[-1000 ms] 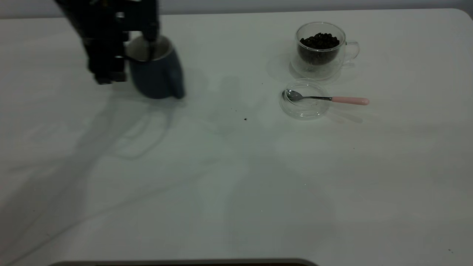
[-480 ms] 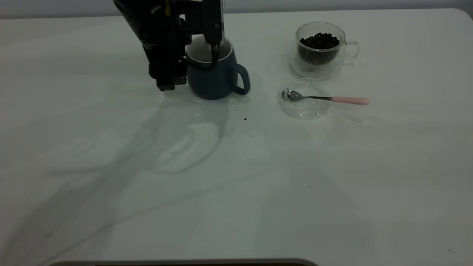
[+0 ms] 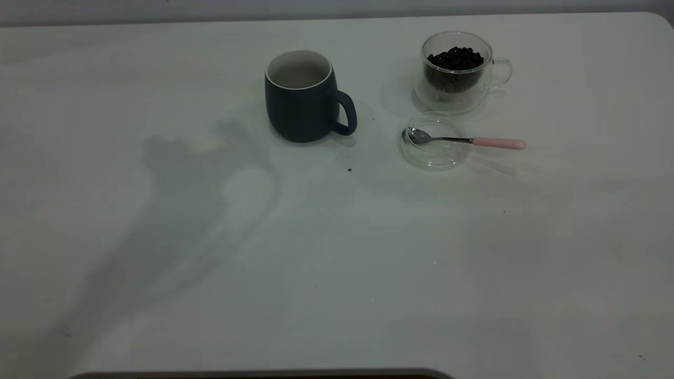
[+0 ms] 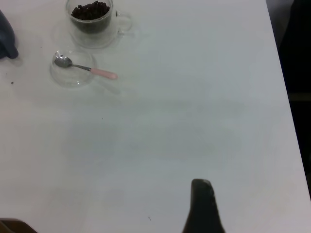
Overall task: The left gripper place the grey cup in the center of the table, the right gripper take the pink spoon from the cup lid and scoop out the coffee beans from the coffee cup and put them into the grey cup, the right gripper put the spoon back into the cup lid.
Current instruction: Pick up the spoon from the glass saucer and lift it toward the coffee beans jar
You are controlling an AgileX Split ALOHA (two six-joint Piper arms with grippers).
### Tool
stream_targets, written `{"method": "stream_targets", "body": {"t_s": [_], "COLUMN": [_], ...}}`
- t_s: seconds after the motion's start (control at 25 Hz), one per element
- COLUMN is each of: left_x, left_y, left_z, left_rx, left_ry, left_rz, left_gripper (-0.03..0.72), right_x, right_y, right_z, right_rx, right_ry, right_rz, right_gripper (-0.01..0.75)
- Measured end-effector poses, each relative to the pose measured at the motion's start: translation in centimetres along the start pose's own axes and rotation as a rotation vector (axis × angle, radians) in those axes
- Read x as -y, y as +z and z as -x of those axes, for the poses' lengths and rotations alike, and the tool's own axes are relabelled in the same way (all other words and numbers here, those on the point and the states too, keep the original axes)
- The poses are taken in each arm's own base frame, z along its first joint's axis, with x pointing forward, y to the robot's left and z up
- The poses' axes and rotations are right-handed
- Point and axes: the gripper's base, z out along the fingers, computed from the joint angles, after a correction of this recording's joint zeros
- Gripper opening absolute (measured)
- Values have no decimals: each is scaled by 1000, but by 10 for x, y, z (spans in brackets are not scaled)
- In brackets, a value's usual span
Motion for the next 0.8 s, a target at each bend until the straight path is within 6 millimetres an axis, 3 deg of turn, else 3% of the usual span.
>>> {"method": "stream_targets", "body": {"t_s": [0.24, 0.44, 0.6, 0.8], "left_x": [-23, -32, -25, 1], "left_y": [-109, -180, -215, -229], "left_z": [-63, -108, -144, -194], "left_rx": [-45, 166, 291, 385], "left_ry": [-317, -437, -492, -525], "left_rz": [69, 115, 91, -1], "left_gripper": [567, 567, 567, 567], "right_x": [0, 0, 0, 0], "right_y": [0, 0, 0, 0], "right_z": [0, 0, 0, 0], "right_rx": [0, 0, 0, 0], "right_ry": [0, 0, 0, 0], "right_rz": [0, 0, 0, 0], "right_gripper": [587, 587, 587, 587]}}
